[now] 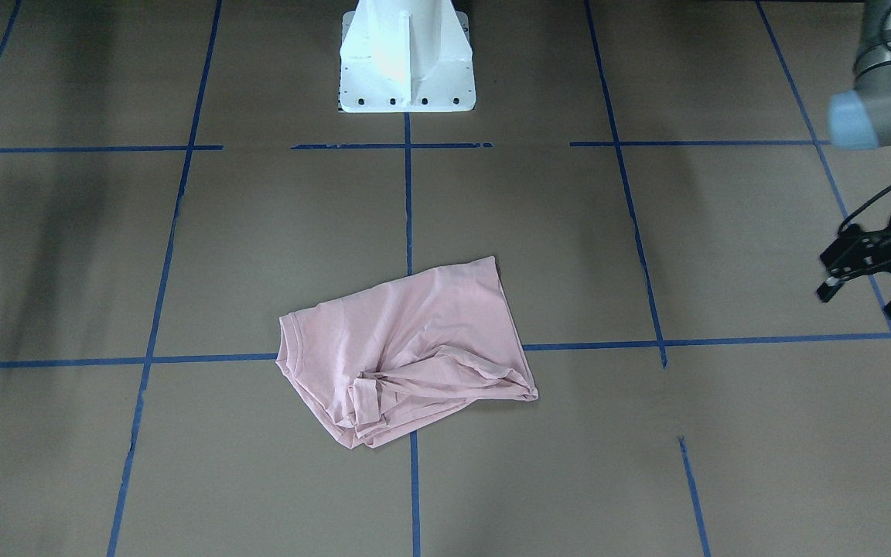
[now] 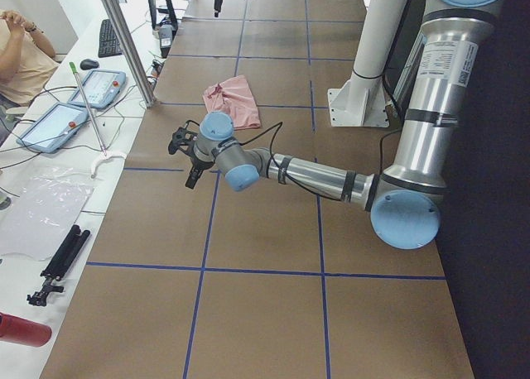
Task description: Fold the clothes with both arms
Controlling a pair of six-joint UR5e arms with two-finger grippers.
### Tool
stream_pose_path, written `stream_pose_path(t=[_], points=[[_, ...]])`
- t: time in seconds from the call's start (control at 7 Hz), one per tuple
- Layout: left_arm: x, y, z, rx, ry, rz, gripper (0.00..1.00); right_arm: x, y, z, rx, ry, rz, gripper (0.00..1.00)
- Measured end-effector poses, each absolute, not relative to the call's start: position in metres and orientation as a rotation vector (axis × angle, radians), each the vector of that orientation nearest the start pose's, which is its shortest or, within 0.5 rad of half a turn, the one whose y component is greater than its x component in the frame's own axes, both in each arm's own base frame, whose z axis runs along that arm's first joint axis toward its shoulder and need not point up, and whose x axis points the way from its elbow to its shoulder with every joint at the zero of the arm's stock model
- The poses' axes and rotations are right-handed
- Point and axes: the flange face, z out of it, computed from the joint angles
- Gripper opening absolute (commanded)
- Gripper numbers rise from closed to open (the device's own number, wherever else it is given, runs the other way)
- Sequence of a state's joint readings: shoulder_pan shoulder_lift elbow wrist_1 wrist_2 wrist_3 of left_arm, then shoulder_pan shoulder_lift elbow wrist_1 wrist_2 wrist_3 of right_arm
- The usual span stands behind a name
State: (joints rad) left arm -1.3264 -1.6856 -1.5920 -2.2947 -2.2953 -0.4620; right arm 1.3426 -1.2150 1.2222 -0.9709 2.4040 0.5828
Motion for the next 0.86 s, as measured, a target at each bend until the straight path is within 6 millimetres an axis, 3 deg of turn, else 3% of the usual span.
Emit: stream_pose_path(t=[0.14, 0.29, 0.43, 0.57, 0.71, 0.86], points=[[0.009, -0.537, 0.537, 0.564, 0.889, 0.179, 1.0, -0.051, -0.624, 0.599, 0.216, -0.953, 0.026, 1.0], [-0.037, -0.521, 0.564, 0.58, 0.834, 0.228, 1.0, -0.016, -0.603, 0.625, 0.229, -0.927, -0.021, 1.0], [-0.079, -0.512, 0.58, 0.582, 0.767, 0.253, 1.0, 0.016, -0.593, 0.632, 0.229, -0.897, -0.068, 1.0], [-0.107, -0.507, 0.584, 0.573, 0.714, 0.256, 1.0, 0.043, -0.587, 0.621, 0.211, -0.847, -0.104, 1.0], [-0.12, -0.504, 0.589, 0.531, 0.698, 0.24, 1.0, 0.067, -0.576, 0.597, 0.165, -0.779, -0.135, 1.0], [-0.124, -0.5, 0.6, 0.463, 0.704, 0.209, 1.0, 0.084, -0.549, 0.58, 0.093, -0.736, -0.17, 1.0]])
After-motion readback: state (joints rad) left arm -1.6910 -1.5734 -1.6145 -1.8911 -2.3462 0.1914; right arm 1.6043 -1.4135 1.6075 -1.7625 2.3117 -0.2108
